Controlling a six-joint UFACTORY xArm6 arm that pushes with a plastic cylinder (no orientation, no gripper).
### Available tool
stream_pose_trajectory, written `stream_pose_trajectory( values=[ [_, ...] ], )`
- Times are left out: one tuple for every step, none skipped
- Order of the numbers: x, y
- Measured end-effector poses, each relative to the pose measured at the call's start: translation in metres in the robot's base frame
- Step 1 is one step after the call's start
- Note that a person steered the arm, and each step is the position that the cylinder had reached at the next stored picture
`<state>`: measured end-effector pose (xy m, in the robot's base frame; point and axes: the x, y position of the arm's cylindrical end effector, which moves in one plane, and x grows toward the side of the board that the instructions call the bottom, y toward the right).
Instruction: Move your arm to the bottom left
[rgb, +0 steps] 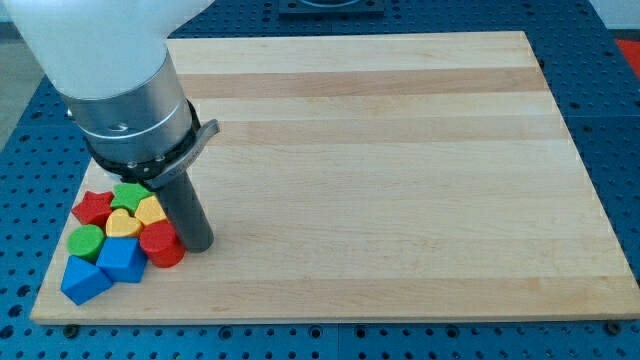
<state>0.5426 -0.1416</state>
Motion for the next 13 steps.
stream_pose_trajectory(
  values=[
    [-0.059,0.029],
    [-0.127,0.007],
    [-0.153,-0.092],
    [-0.146,-0.163],
    [-0.116,-0.163],
    [-0.054,-0.163],
    [-0.052,-0.163],
    [-0.017,-0.163],
    [0.008,-0.163],
    [0.031,-0.162],
    [0.041,-0.162],
    [0.047,-0.157],
    [0.057,-0.142]
  ],
)
